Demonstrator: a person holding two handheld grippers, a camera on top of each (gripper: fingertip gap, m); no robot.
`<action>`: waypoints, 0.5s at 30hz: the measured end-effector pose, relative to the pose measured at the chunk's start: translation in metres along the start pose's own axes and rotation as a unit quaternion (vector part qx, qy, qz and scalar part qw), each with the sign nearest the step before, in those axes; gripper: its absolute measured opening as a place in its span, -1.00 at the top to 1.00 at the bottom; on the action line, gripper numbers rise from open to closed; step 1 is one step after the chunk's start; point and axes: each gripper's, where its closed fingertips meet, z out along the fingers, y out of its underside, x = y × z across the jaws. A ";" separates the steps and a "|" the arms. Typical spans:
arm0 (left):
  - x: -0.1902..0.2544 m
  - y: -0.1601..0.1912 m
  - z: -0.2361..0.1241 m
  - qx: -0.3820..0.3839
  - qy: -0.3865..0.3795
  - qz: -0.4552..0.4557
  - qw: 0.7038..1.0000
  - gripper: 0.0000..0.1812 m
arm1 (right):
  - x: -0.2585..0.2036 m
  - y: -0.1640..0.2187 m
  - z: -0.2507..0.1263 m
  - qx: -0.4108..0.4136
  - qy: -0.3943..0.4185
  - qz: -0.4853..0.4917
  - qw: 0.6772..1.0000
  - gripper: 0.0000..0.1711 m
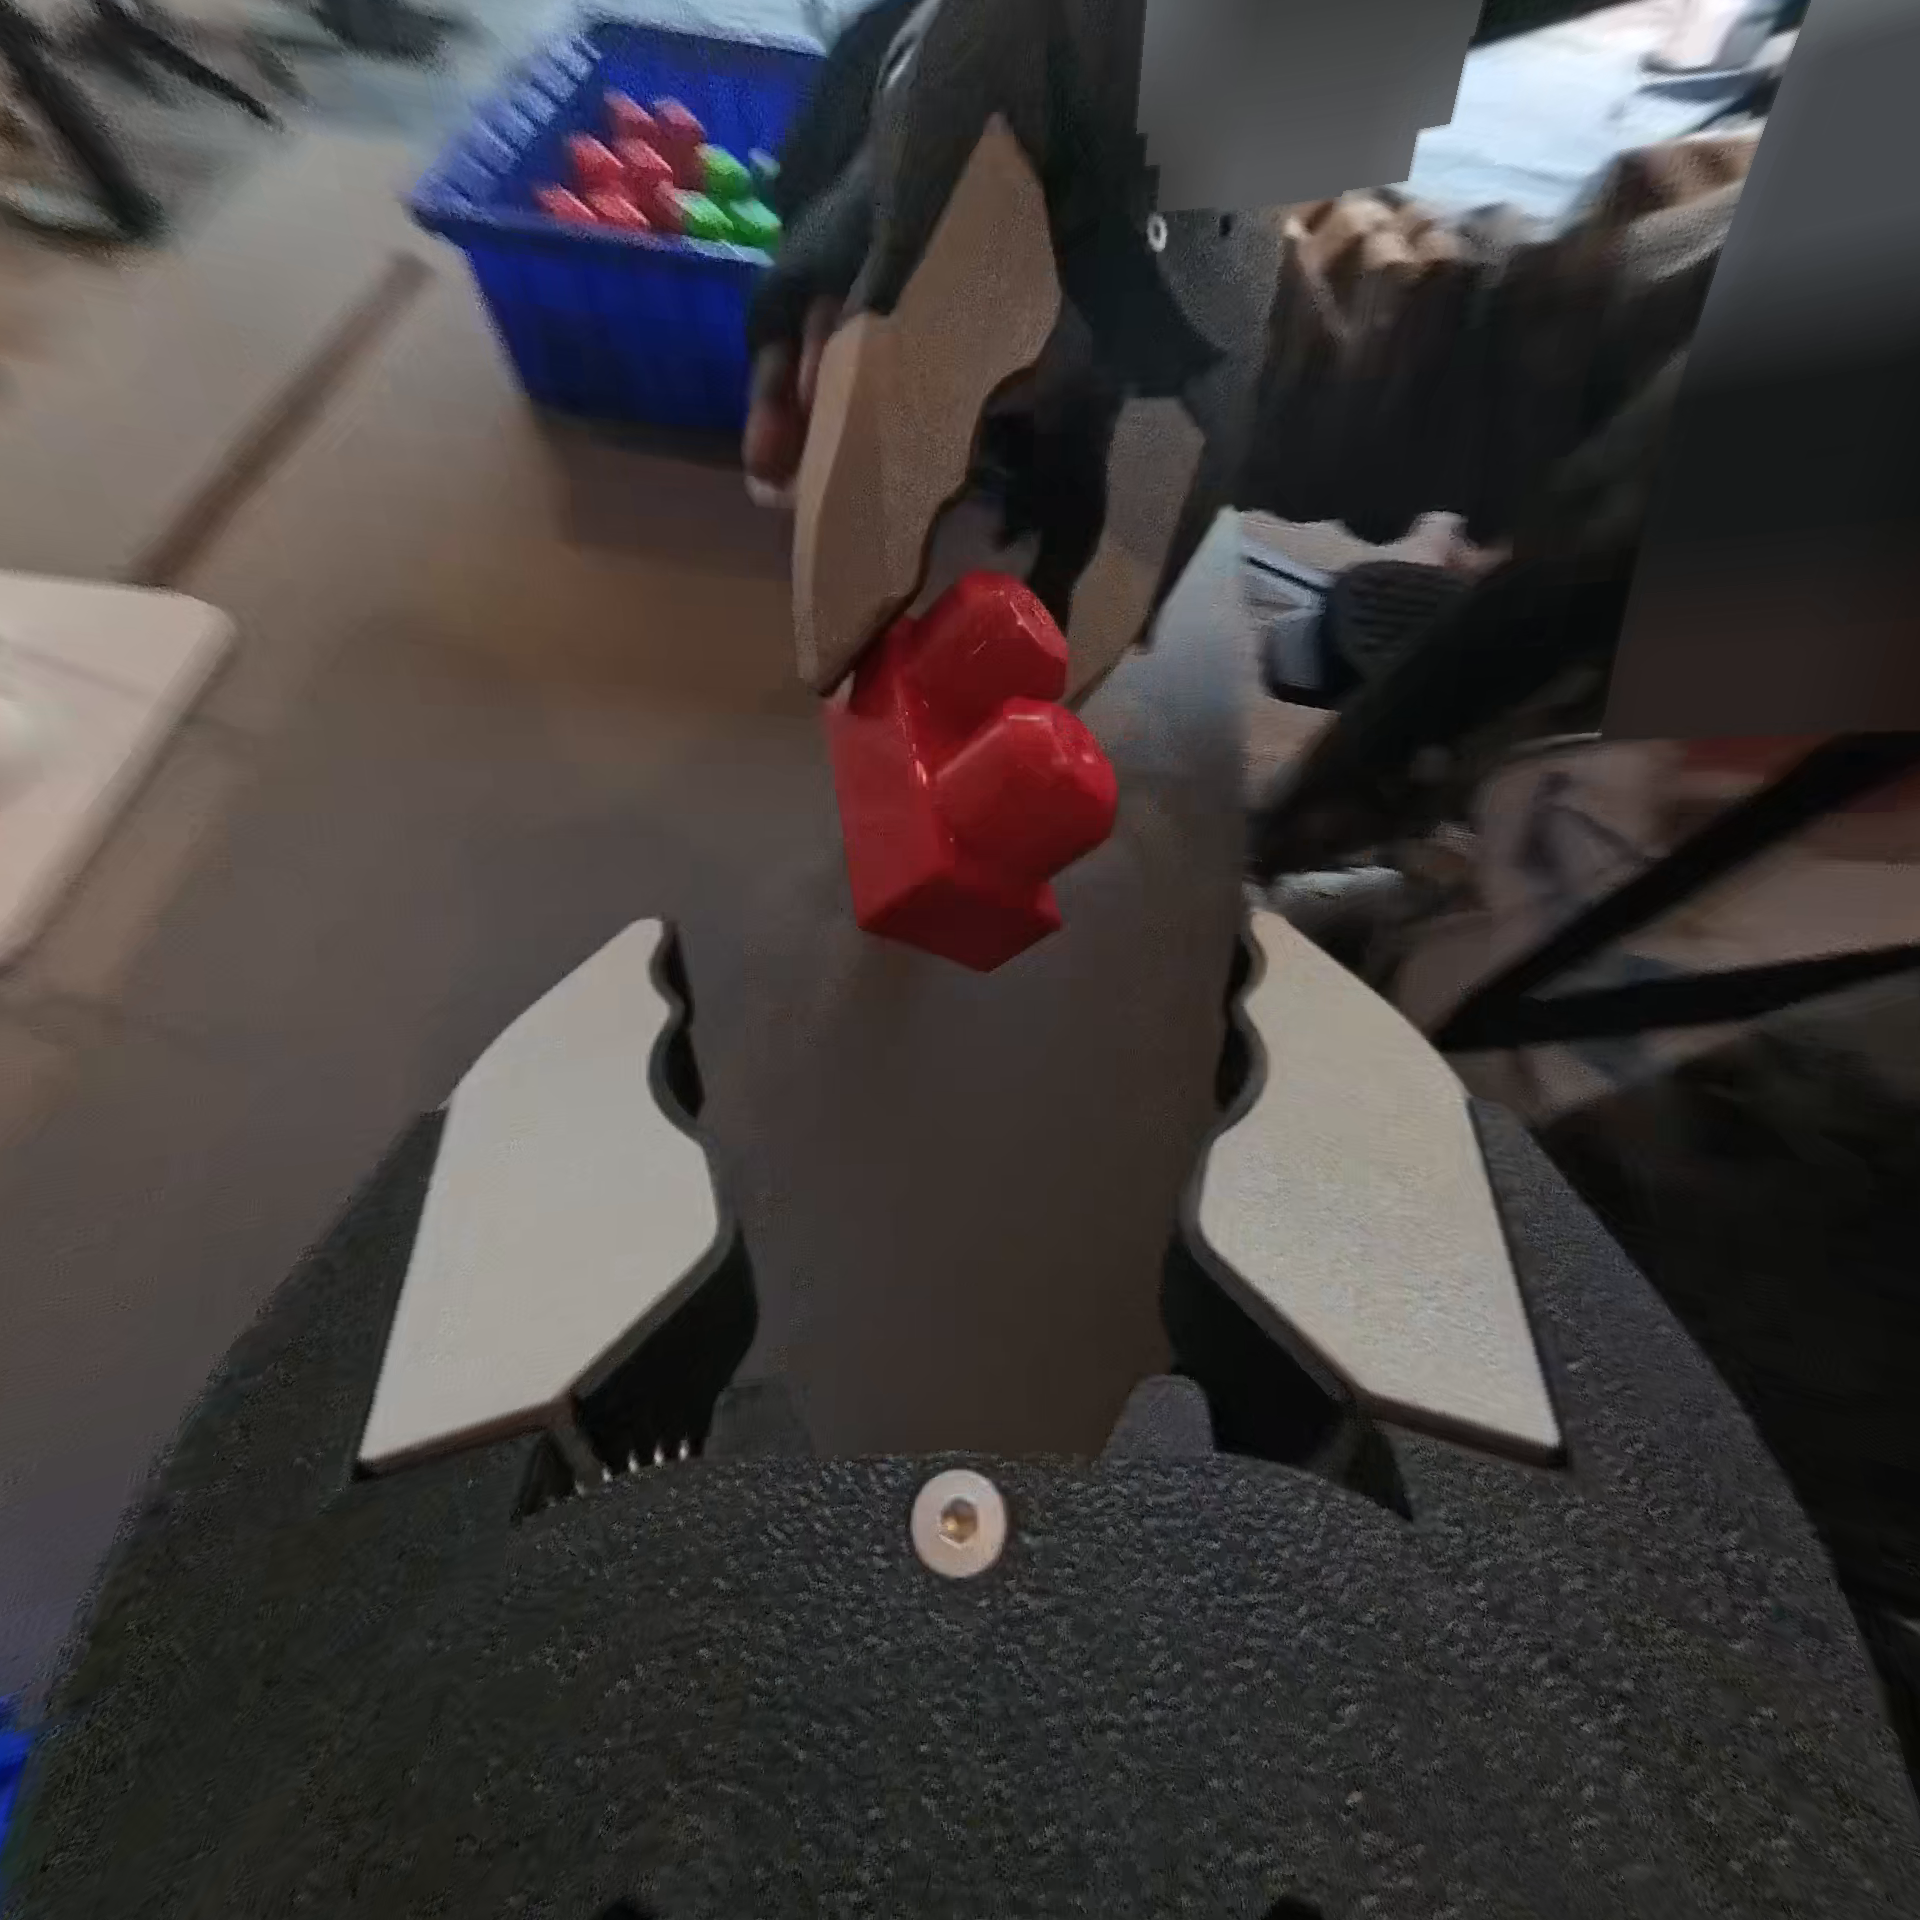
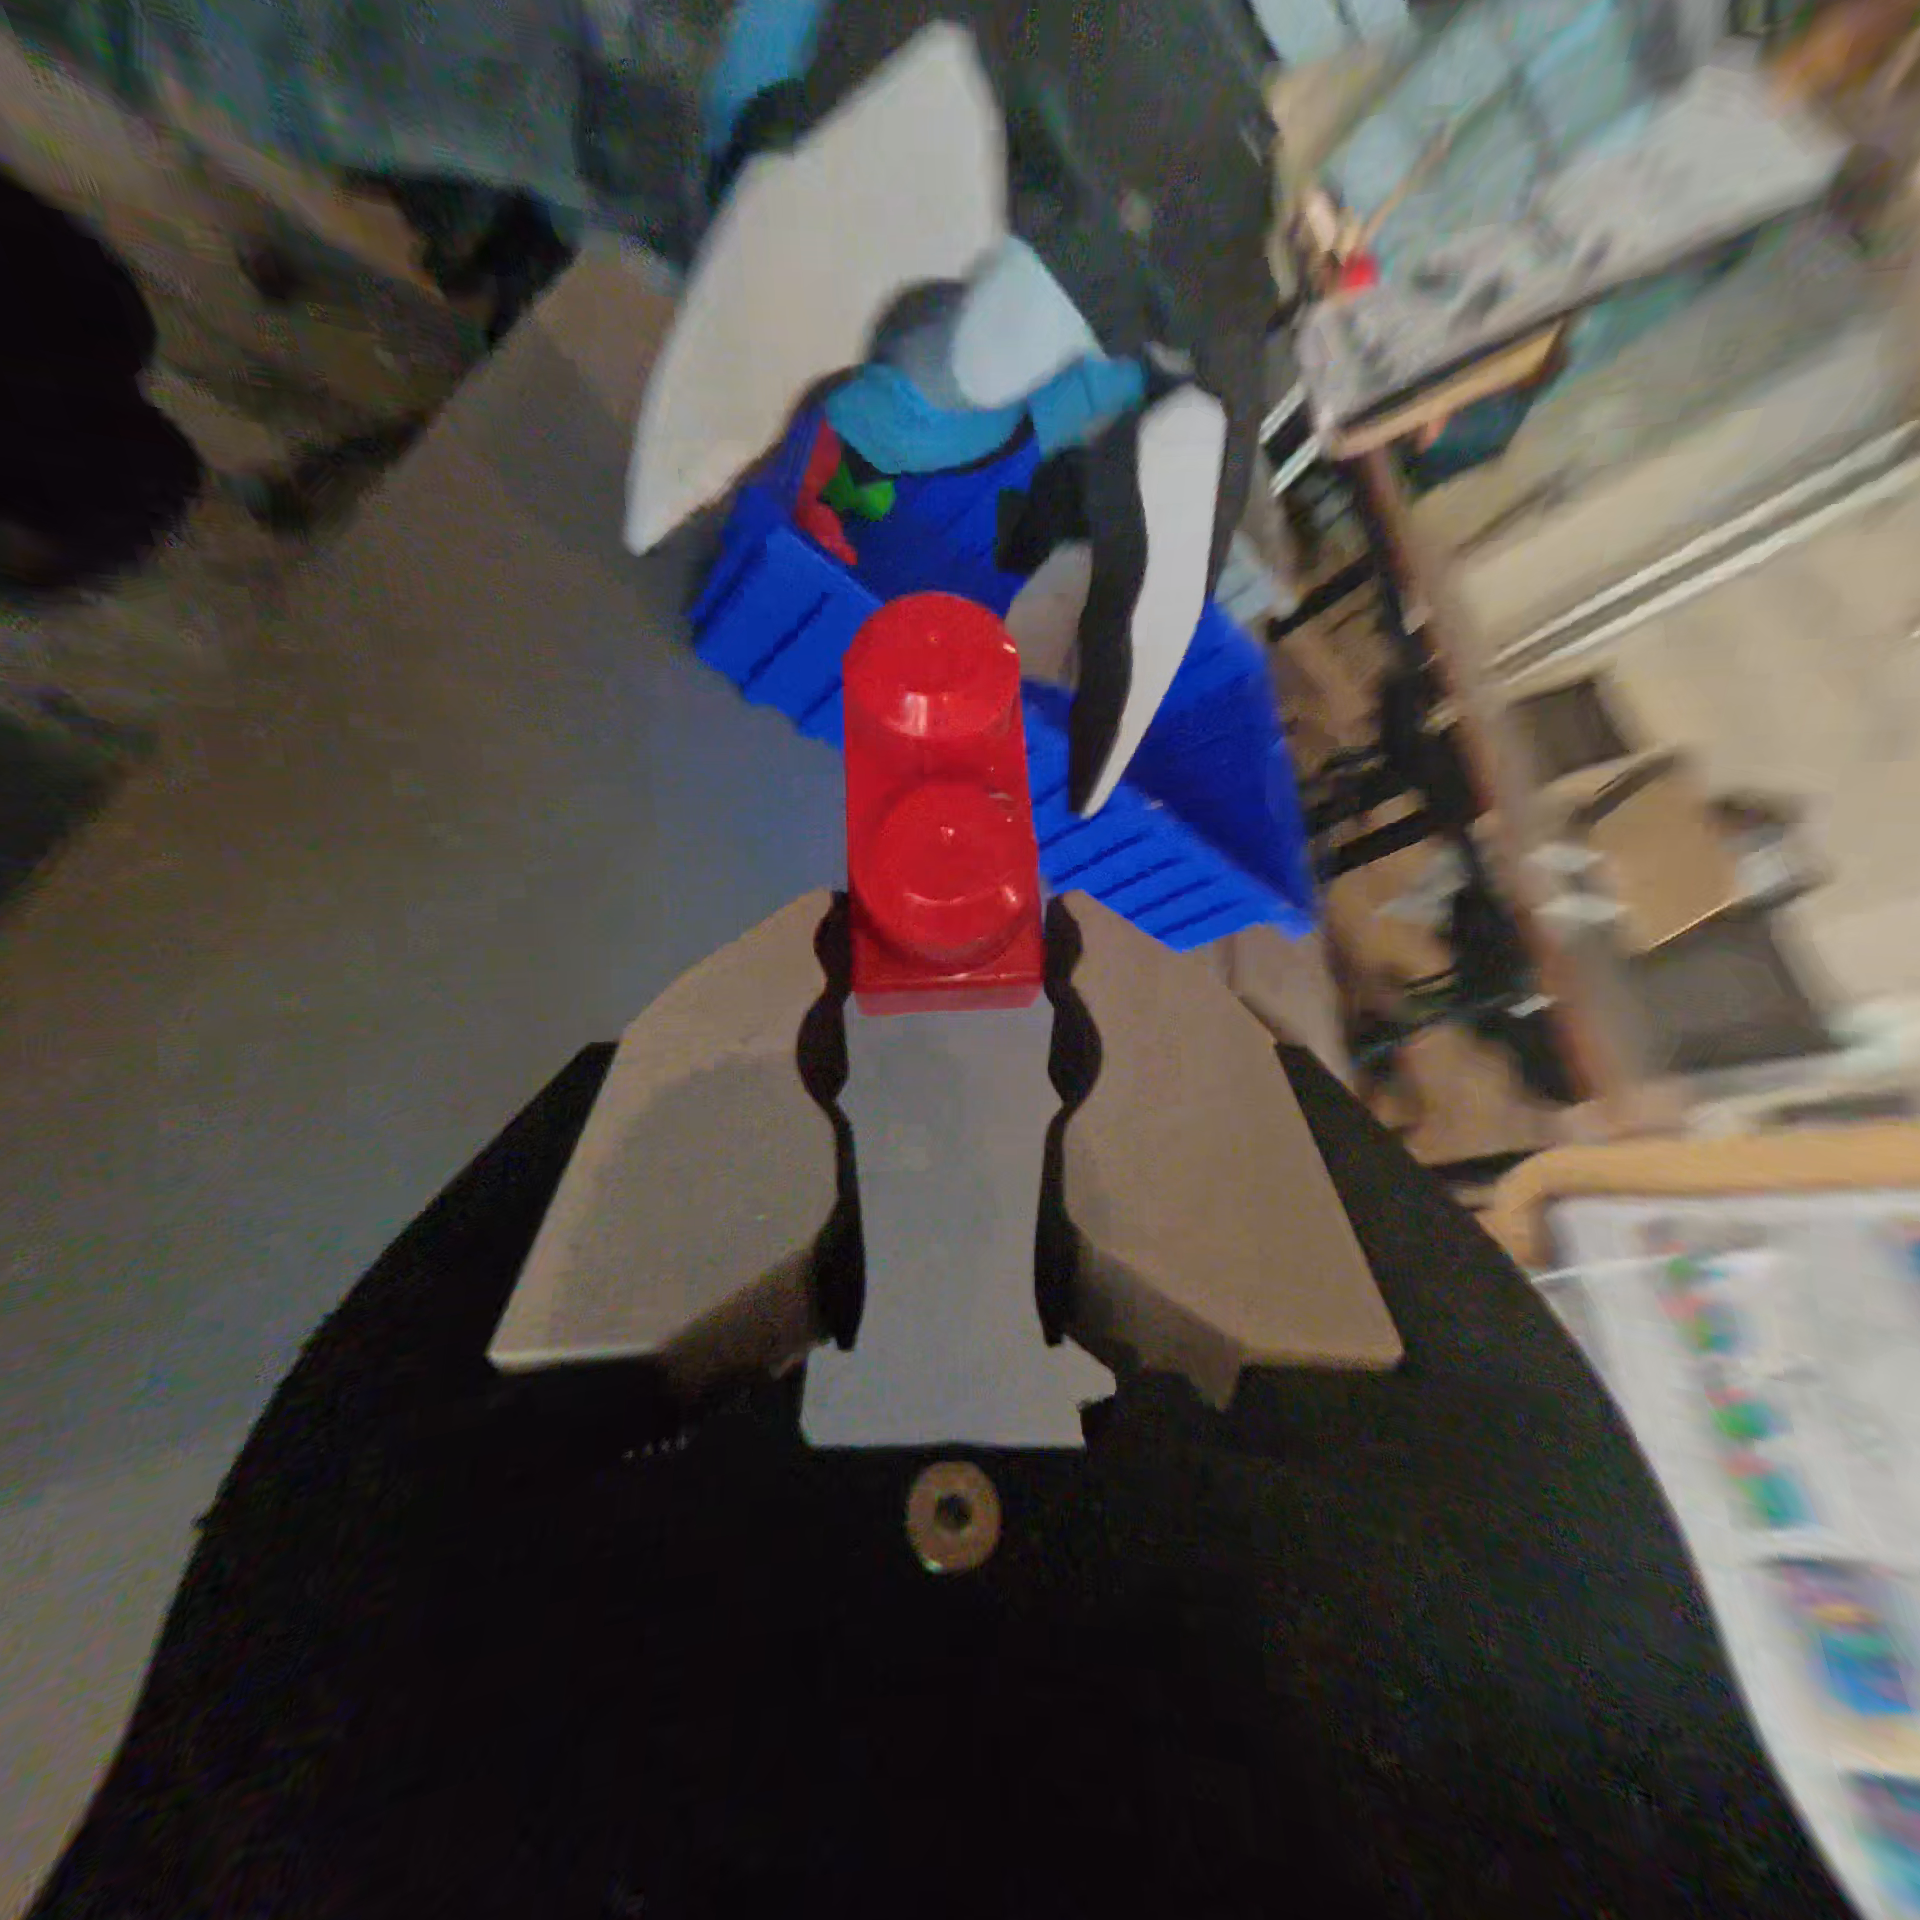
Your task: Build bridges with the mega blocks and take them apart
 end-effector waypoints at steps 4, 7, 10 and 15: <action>-0.016 -0.012 0.002 0.073 -0.114 0.067 0.988 -0.01 | -0.007 0.009 -0.005 0.006 -0.070 0.180 0.981 0.60; -0.008 -0.017 0.010 0.117 -0.103 0.092 0.983 0.24 | -0.012 0.007 -0.008 0.021 -0.096 0.219 0.971 0.60; -0.002 -0.015 0.018 0.130 -0.077 0.083 0.985 0.22 | -0.013 0.010 -0.013 0.019 -0.099 0.228 0.968 0.60; 0.003 -0.013 0.028 0.135 -0.048 0.067 0.987 0.24 | -0.019 0.011 -0.016 0.015 -0.113 0.231 0.966 0.60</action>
